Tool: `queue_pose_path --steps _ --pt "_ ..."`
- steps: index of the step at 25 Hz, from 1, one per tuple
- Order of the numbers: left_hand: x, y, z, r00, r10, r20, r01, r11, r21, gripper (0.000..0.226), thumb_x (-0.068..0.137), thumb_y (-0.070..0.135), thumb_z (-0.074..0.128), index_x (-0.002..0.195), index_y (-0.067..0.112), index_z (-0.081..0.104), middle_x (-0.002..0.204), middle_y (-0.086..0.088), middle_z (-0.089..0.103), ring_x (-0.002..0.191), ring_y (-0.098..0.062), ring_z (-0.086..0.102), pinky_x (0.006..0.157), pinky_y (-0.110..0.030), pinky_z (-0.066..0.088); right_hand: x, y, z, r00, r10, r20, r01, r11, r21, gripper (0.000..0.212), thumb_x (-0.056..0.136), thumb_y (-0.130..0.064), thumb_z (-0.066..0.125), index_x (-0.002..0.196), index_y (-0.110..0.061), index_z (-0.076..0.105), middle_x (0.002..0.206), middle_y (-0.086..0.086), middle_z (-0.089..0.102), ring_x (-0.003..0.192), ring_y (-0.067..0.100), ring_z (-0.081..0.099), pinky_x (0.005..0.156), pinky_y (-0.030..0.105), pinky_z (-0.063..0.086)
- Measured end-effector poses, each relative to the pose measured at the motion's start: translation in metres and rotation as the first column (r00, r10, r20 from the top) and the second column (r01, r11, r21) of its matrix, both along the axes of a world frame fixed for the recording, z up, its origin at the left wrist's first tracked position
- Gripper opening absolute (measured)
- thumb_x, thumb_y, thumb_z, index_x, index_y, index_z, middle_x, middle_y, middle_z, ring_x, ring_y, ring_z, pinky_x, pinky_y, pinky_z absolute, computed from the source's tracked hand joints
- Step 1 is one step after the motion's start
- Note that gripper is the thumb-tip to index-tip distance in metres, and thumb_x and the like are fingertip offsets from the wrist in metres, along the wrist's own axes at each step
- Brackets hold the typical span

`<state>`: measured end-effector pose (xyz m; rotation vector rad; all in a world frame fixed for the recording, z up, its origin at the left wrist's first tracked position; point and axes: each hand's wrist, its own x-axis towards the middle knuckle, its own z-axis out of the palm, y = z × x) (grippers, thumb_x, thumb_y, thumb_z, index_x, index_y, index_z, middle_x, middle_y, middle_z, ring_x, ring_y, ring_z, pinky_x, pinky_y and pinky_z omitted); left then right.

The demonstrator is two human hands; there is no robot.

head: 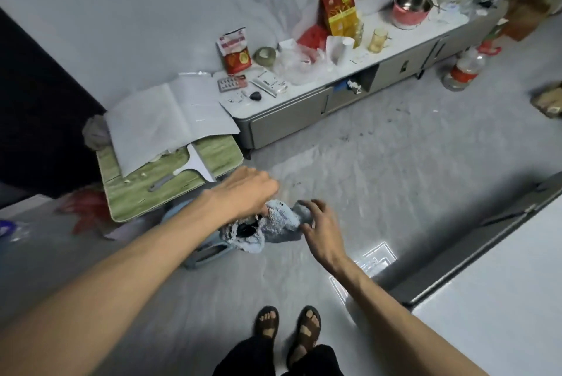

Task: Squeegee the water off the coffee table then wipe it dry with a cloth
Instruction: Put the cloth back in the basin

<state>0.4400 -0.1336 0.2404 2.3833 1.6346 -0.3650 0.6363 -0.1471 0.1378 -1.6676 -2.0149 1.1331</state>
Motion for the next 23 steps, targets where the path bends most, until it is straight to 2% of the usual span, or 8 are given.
queue_pose_path --steps 2,5,8,11,14,18,20,23 --pt "-0.04 -0.009 0.013 0.996 0.089 0.01 -0.089 0.995 -0.034 0.028 0.077 0.039 0.074 0.076 0.016 0.059 0.068 0.001 0.059 0.063 -0.014 0.056 0.057 -0.027 0.046 -0.036 0.014 0.015 0.952 0.3 0.064 -0.304 0.95 0.073 0.054 0.075 -0.021 0.063 0.128 -0.027 0.058 0.146 0.006 0.039 0.132 0.025 0.036 0.109 0.038 0.032" --pt "-0.107 -0.027 0.014 0.966 0.247 0.071 -0.24 0.966 -0.093 0.03 0.075 0.039 0.075 0.082 0.015 0.059 0.075 0.004 0.058 0.065 -0.008 0.05 0.062 -0.029 0.047 -0.091 0.022 0.026 0.829 0.558 0.045 -0.558 0.83 -0.005 0.061 0.069 -0.037 0.058 0.13 -0.026 0.056 0.137 0.0 0.052 0.125 0.017 0.046 0.106 0.033 0.034" --pt "-0.178 -0.041 -0.009 0.928 0.355 0.117 -0.338 0.93 -0.142 0.033 0.073 0.041 0.075 0.09 0.017 0.061 0.089 0.003 0.063 0.082 -0.013 0.058 0.072 -0.03 0.05 -0.148 0.02 0.006 0.826 0.564 0.025 -0.56 0.824 -0.091 0.059 0.069 -0.043 0.071 0.125 -0.027 0.058 0.119 -0.005 0.063 0.106 0.014 0.058 0.087 0.027 0.045" --pt "-0.242 -0.045 -0.05 0.897 0.408 0.172 -0.373 0.906 -0.2 0.032 0.074 0.04 0.075 0.093 0.02 0.06 0.098 0.002 0.063 0.097 -0.014 0.057 0.082 -0.031 0.048 -0.209 0.02 -0.029 0.844 0.515 0.15 -0.512 0.857 -0.061 0.035 0.073 -0.024 0.073 0.106 -0.015 0.067 0.101 0.006 0.067 0.095 0.027 0.063 0.071 0.03 0.04" --pt "-0.318 -0.04 -0.101 0.822 0.517 0.237 -0.44 0.843 -0.31 0.035 0.073 0.032 0.077 0.099 0.016 0.059 0.106 -0.002 0.062 0.093 -0.012 0.055 0.072 -0.024 0.043 -0.284 0.045 -0.064 0.861 0.456 0.224 -0.458 0.888 -0.045 0.034 0.074 -0.027 0.076 0.102 -0.011 0.066 0.101 0.009 0.065 0.095 0.029 0.06 0.073 0.033 0.041" --pt "-0.394 -0.039 -0.174 0.632 0.724 0.276 -0.648 0.689 -0.324 0.044 0.067 0.027 0.084 0.105 0.015 0.066 0.107 -0.007 0.068 0.098 -0.021 0.061 0.083 -0.034 0.05 -0.366 0.083 -0.111 0.794 0.504 0.34 -0.558 0.826 0.078 0.048 0.07 -0.042 0.081 0.1 -0.01 0.063 0.104 0.01 0.061 0.098 0.029 0.055 0.071 0.038 0.045" --pt "-0.416 -0.041 -0.218 0.574 0.757 0.313 -0.705 0.651 -0.282 0.043 0.066 0.028 0.086 0.102 0.014 0.068 0.102 -0.008 0.071 0.091 -0.021 0.062 0.078 -0.033 0.051 -0.394 0.092 -0.147 0.768 0.507 0.391 -0.579 0.811 0.087 0.039 0.074 -0.033 0.074 0.104 -0.013 0.058 0.105 0.009 0.062 0.094 0.033 0.06 0.068 0.037 0.044" --pt "-0.434 -0.049 -0.3 0.548 0.771 0.326 -0.712 0.634 -0.303 0.038 0.068 0.021 0.085 0.101 0.011 0.068 0.098 -0.006 0.071 0.085 -0.019 0.062 0.069 -0.027 0.044 -0.421 0.089 -0.216 0.759 0.491 0.427 -0.557 0.83 0.036 0.033 0.076 -0.019 0.064 0.108 -0.017 0.055 0.105 0.008 0.067 0.089 0.037 0.064 0.064 0.036 0.04"
